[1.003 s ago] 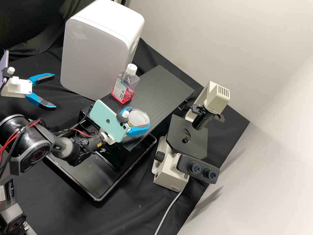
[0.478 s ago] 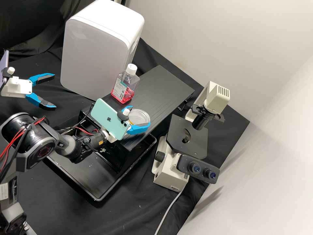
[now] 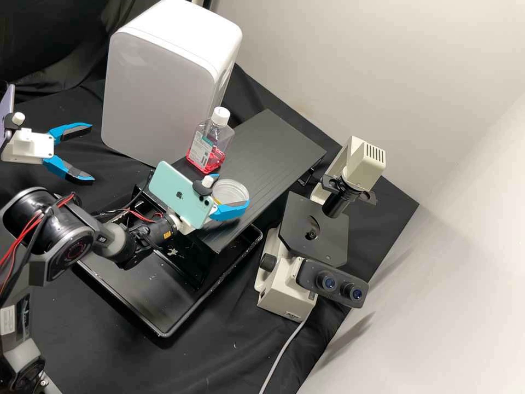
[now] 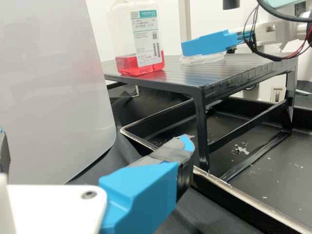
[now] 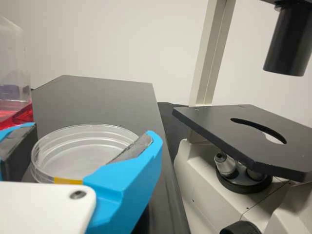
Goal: Place the lid on the petri dish
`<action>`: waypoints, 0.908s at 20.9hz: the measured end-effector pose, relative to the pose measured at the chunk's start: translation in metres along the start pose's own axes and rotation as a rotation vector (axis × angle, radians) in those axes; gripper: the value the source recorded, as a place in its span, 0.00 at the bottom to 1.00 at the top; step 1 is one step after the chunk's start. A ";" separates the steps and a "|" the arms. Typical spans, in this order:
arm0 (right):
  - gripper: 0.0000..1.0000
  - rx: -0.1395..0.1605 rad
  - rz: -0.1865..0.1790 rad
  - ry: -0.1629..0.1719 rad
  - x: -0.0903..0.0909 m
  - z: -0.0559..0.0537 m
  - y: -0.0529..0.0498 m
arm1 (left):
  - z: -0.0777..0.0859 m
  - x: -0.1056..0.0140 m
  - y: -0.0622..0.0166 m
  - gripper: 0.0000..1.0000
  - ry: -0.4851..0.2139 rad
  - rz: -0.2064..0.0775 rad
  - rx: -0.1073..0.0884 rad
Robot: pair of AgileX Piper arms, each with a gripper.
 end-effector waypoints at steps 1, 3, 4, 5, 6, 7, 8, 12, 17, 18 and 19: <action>0.00 -0.004 0.000 0.000 0.000 0.000 0.000 | 0.000 0.000 0.0000 1.00 0.001 0.000 0.000; 0.00 -0.004 0.000 0.000 0.000 0.000 0.000 | 0.000 0.000 0.0000 1.00 0.001 0.000 0.000; 0.00 -0.005 0.000 0.000 0.000 0.000 0.000 | 0.000 0.000 0.0000 1.00 0.001 0.000 0.000; 0.00 -0.008 0.000 0.000 0.000 0.000 0.000 | 0.000 0.000 0.0001 1.00 0.005 0.001 -0.002; 0.00 -0.011 0.000 0.000 0.000 0.000 0.000 | -0.001 0.000 0.0001 1.00 0.007 0.001 -0.003; 0.00 -0.012 0.002 -0.003 0.000 0.001 0.001 | -0.001 0.000 0.0002 1.00 0.012 0.002 -0.005; 0.00 -0.012 0.007 -0.008 0.000 0.002 0.002 | -0.001 0.000 0.0002 1.00 0.015 0.003 -0.007; 0.00 -0.011 0.010 -0.019 0.002 0.004 0.005 | -0.002 0.000 0.0003 1.00 0.017 0.003 -0.007; 0.00 -0.010 0.012 -0.022 0.005 0.004 0.007 | -0.002 0.000 0.0003 1.00 0.017 0.003 -0.007; 0.00 -0.010 0.012 -0.022 0.005 0.004 0.007 | -0.002 0.000 0.0003 1.00 0.017 0.003 -0.007; 0.00 -0.010 0.012 -0.022 0.005 0.004 0.007 | -0.002 0.000 0.0003 1.00 0.017 0.003 -0.007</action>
